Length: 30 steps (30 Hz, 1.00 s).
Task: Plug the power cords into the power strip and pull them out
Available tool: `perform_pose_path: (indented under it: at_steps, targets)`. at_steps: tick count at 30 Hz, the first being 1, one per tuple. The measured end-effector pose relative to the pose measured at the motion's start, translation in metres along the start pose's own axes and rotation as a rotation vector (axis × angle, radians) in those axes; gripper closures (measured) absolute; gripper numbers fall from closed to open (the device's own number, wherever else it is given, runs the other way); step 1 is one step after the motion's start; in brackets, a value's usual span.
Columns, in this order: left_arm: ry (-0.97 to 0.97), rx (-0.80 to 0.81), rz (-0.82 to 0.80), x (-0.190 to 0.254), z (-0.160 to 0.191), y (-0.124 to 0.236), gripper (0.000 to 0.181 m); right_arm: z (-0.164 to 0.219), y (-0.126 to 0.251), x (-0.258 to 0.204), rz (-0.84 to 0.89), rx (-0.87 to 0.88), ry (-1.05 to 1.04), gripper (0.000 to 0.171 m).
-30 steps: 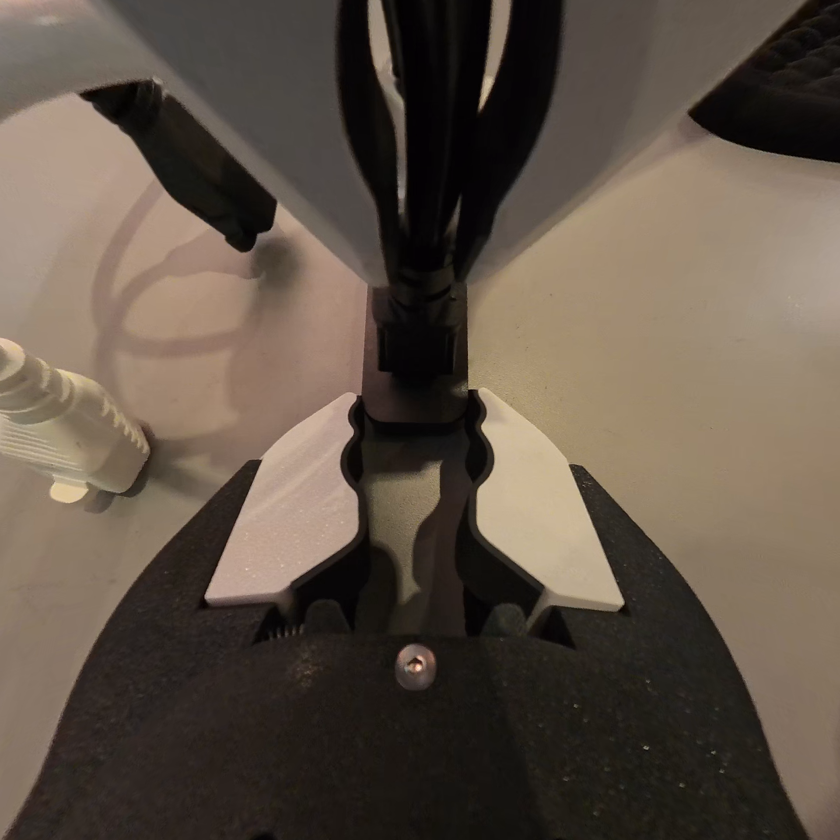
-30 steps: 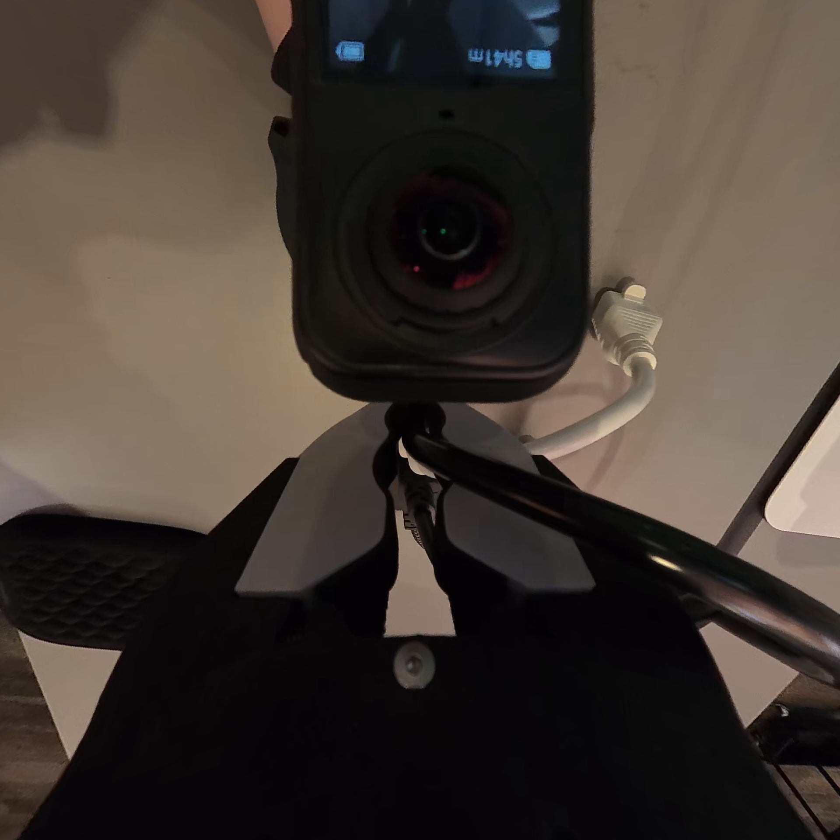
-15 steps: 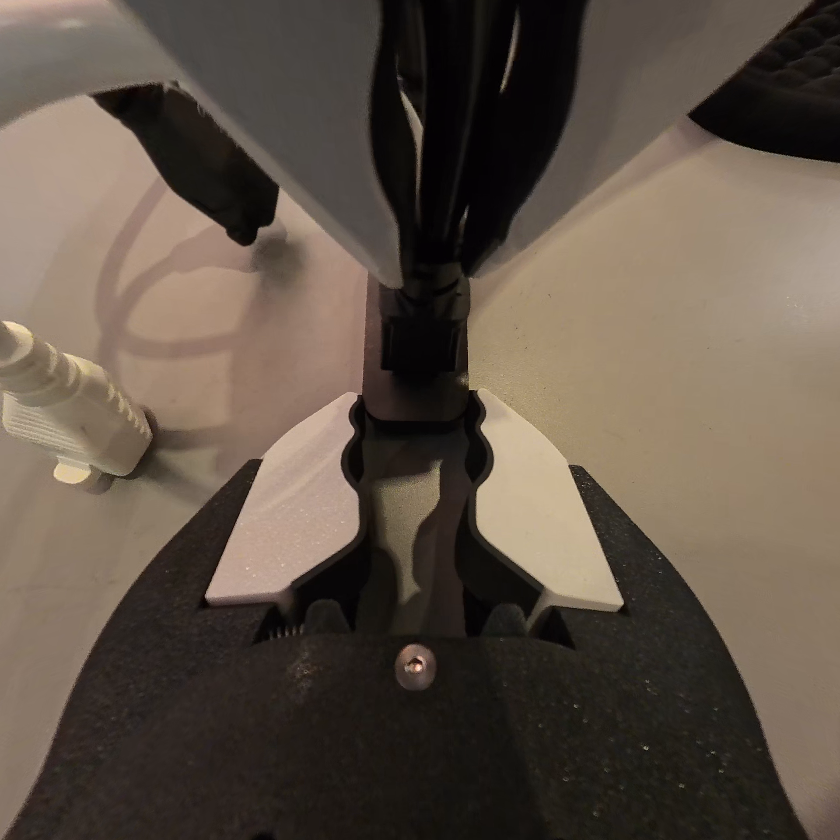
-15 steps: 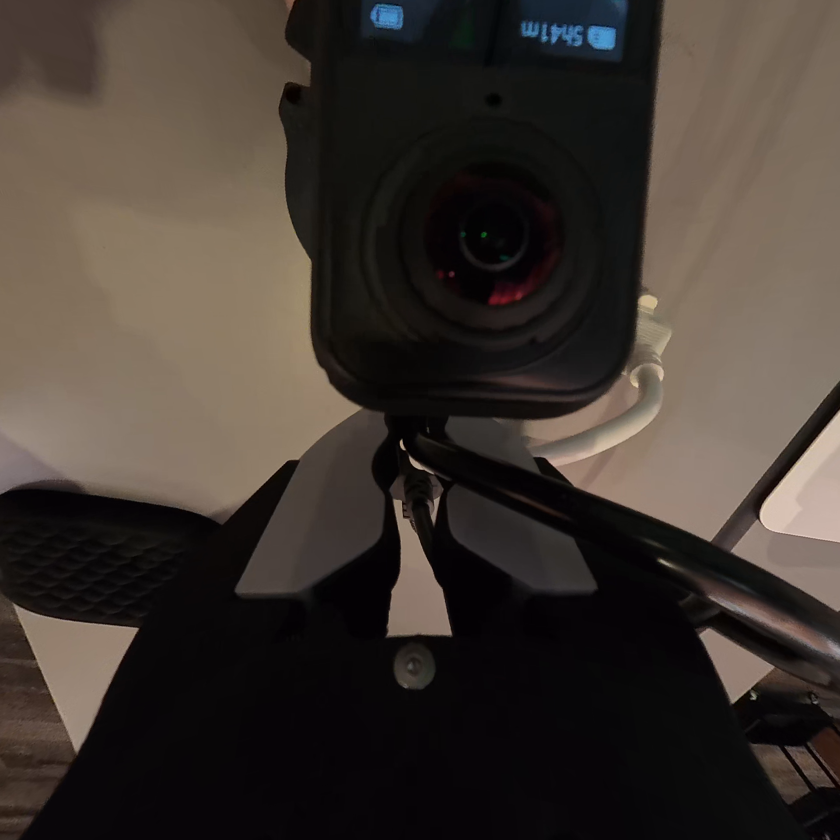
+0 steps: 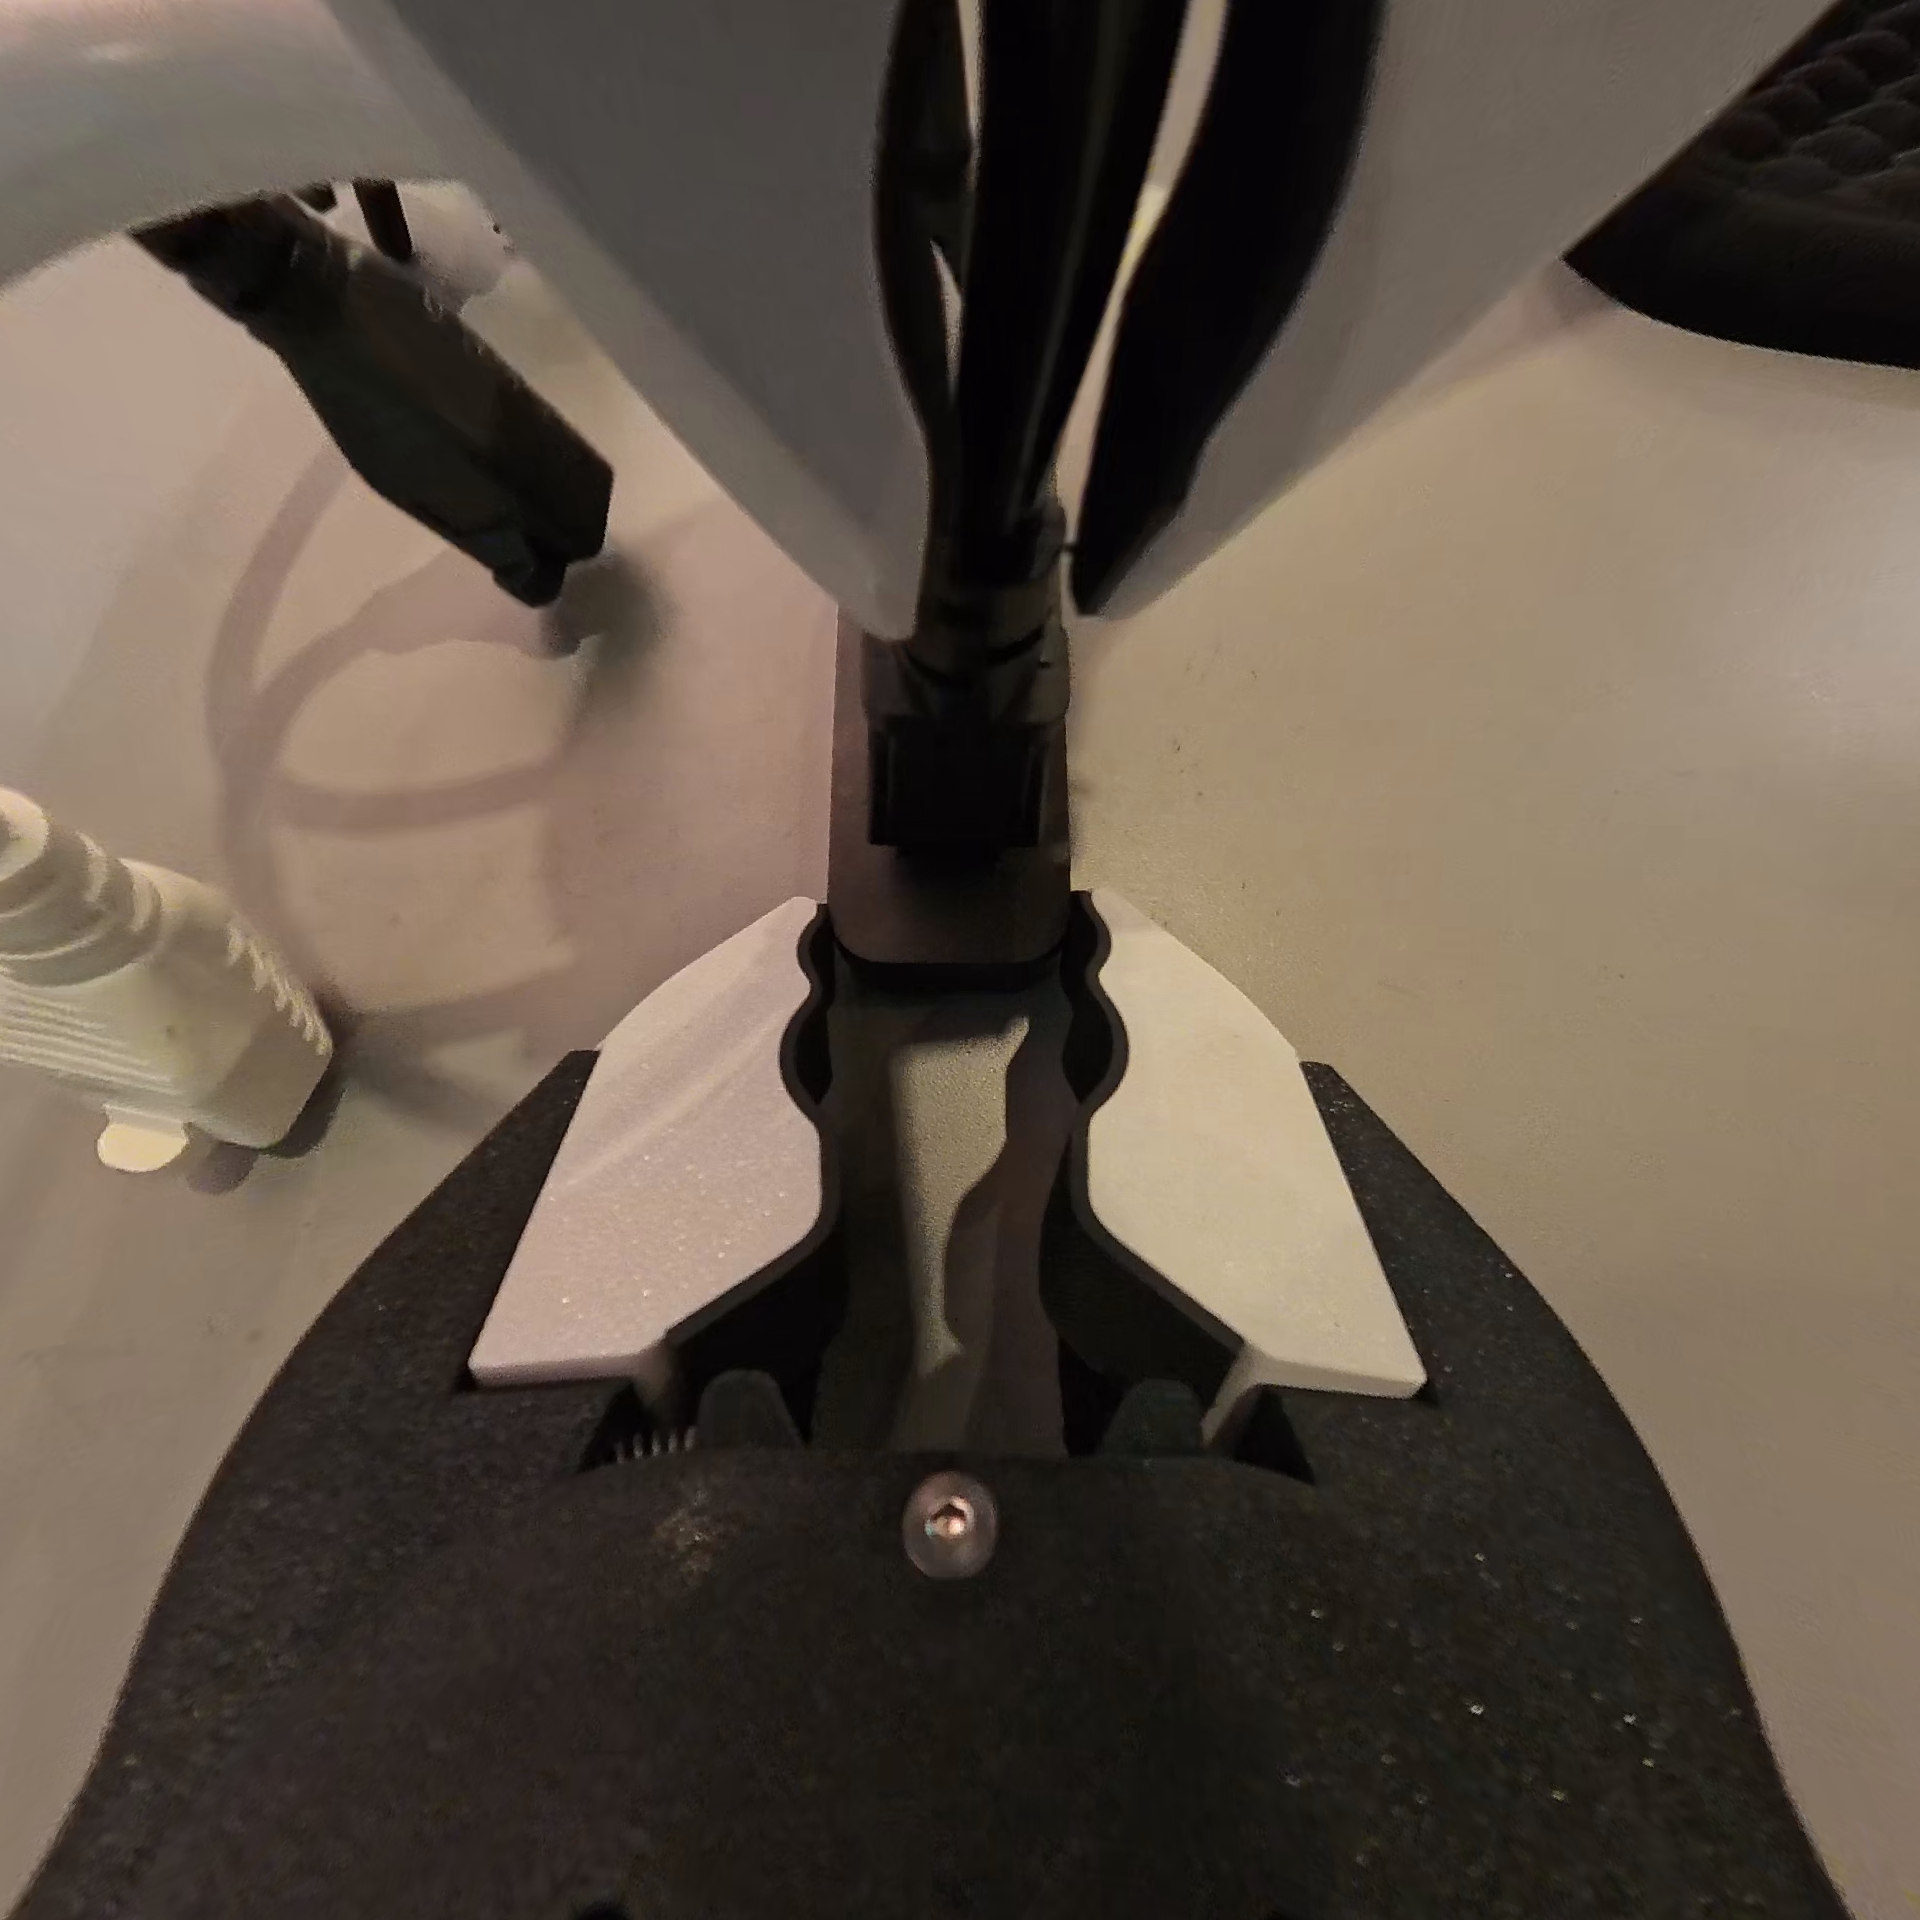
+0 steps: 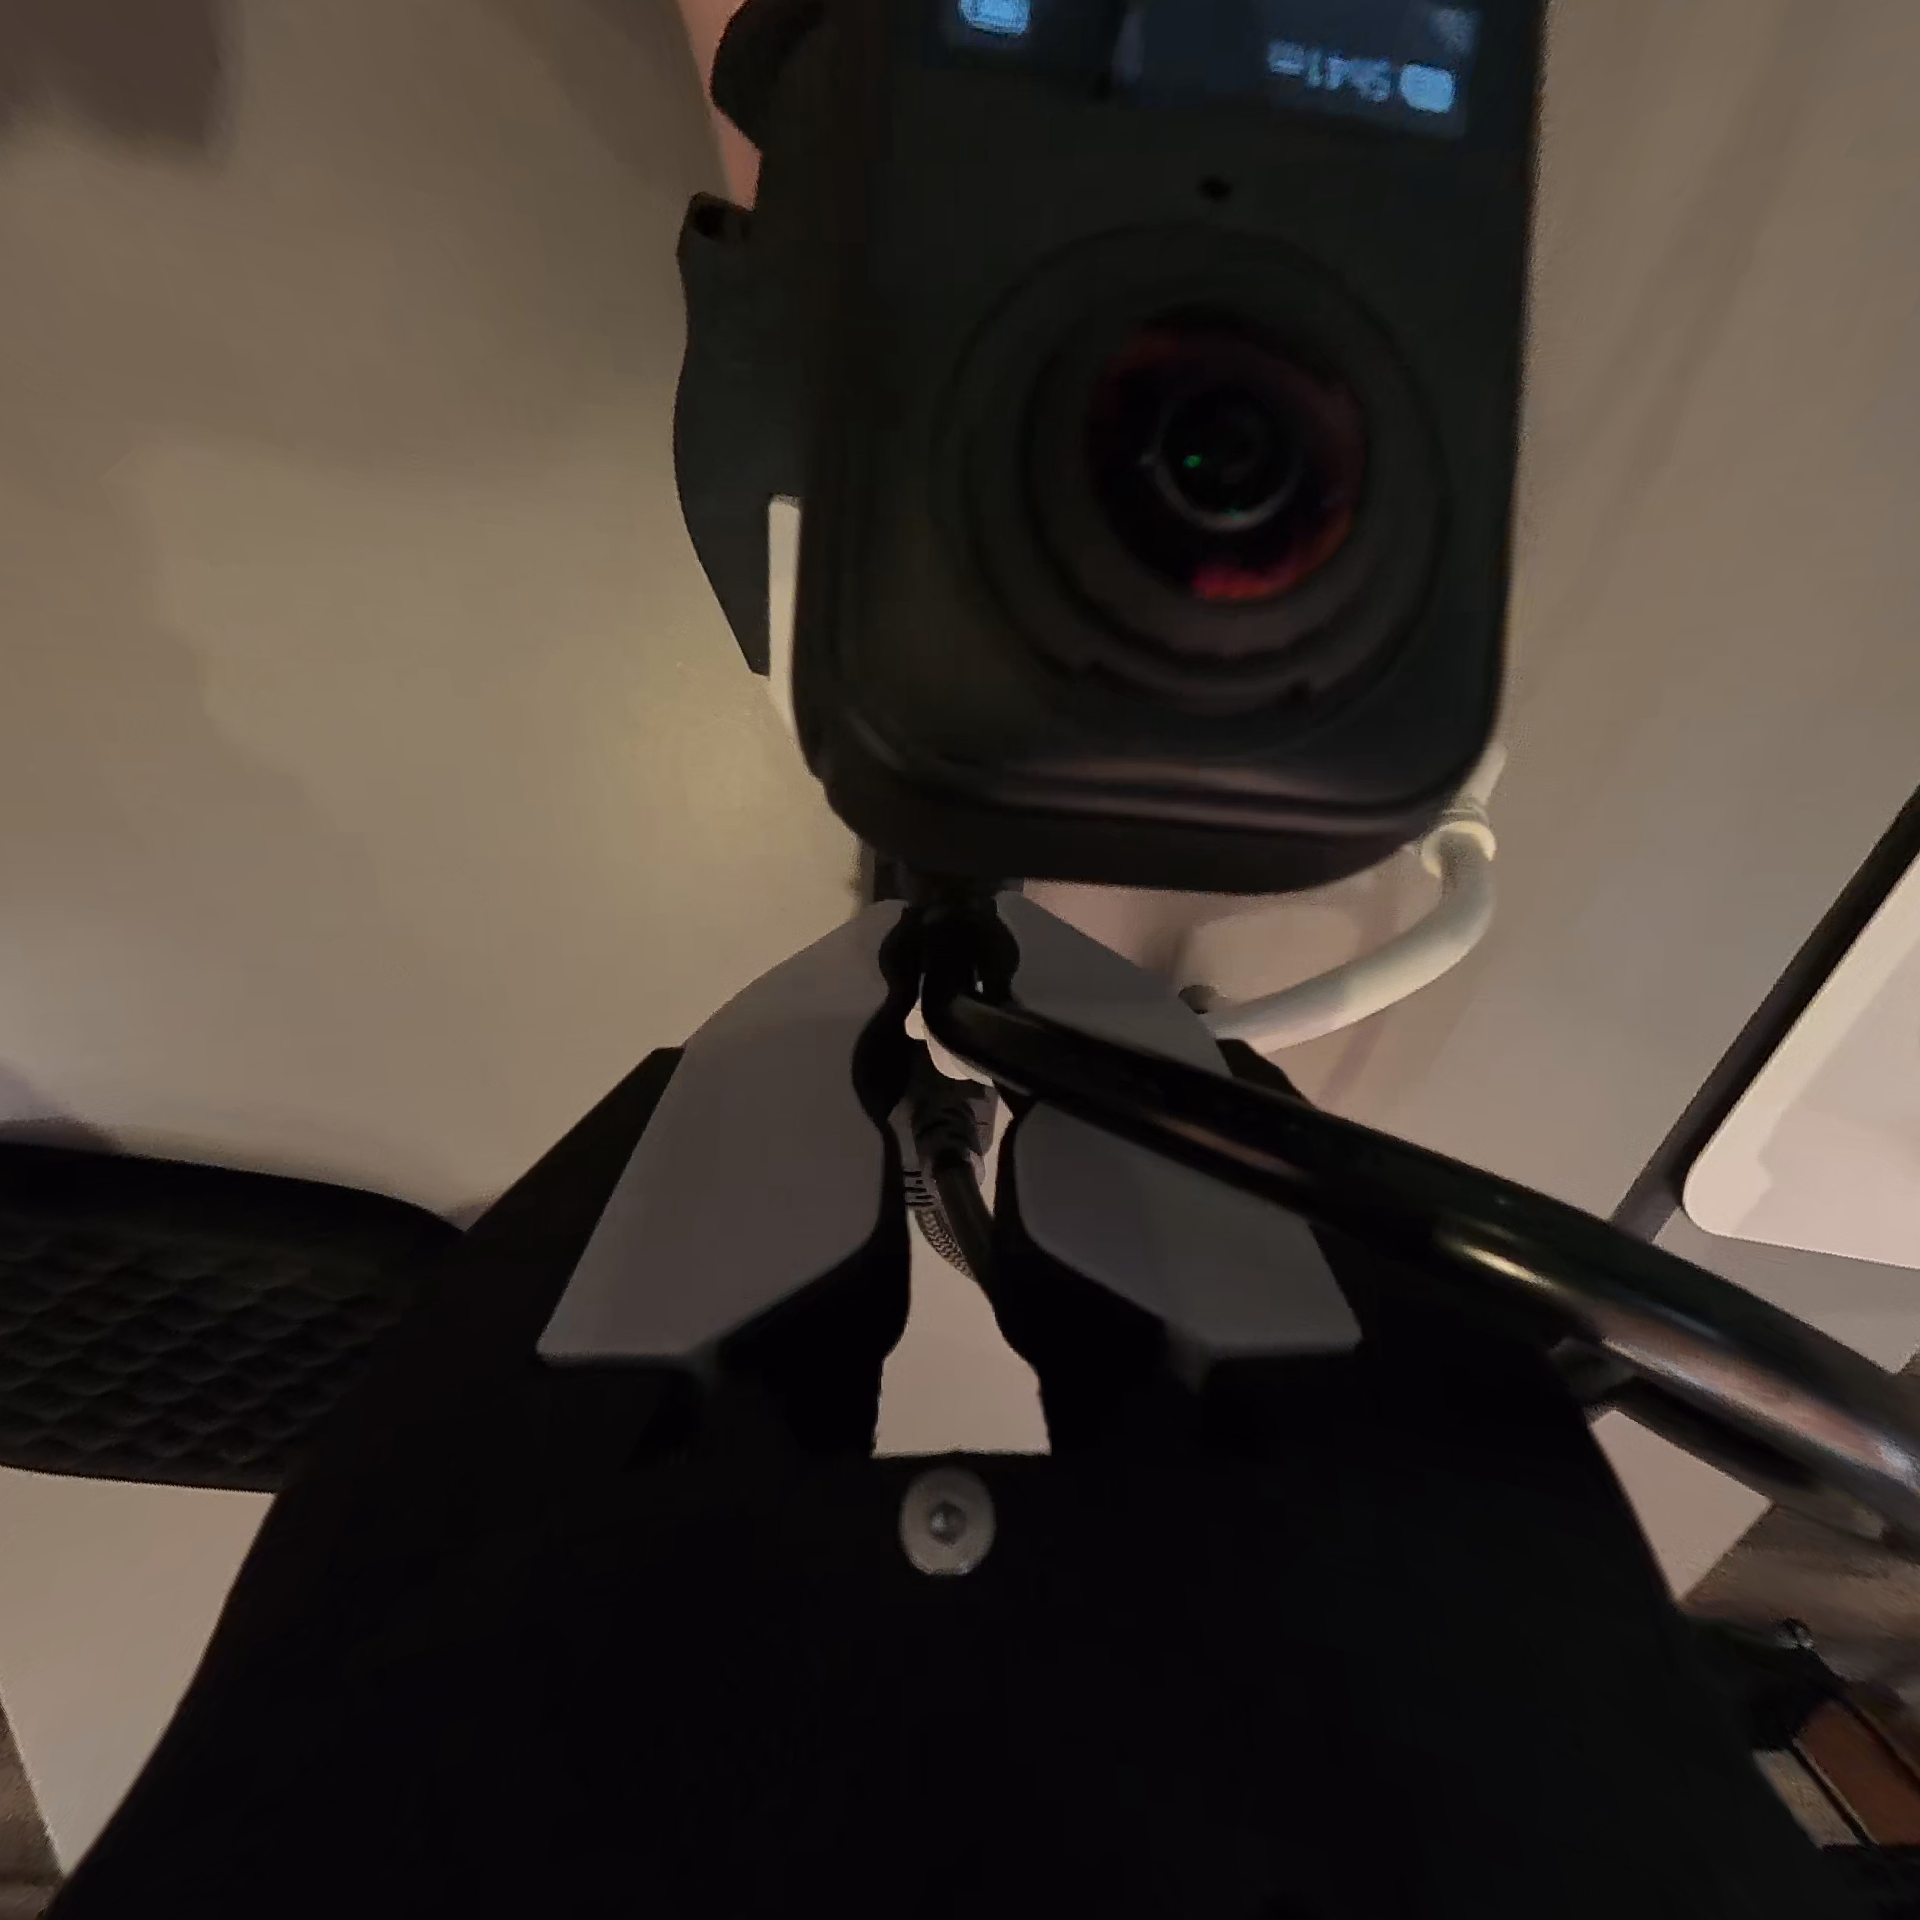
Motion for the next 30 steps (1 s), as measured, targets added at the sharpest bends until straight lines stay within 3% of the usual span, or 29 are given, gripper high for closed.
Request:
perform_pose_path:
  at_steps: [15, 30]
  targets:
    - [0.002, -0.001, -0.002, 0.0001, 0.0001, 0.0001, 0.139, 0.0054, -0.0017, 0.0012, 0.049, -0.133, 0.079, 0.155]
    - [0.002, -0.001, -0.002, 0.0000, 0.0001, 0.0002, 0.138, 0.0042, -0.0025, 0.0013, 0.067, -0.116, 0.043, 0.155]
Point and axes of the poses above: each gripper's, where its closed fingertips meet, y back along the fingers, z out of its underside, x = y × z across the jaws, the point moved 1 cm from there along y, back along the fingers
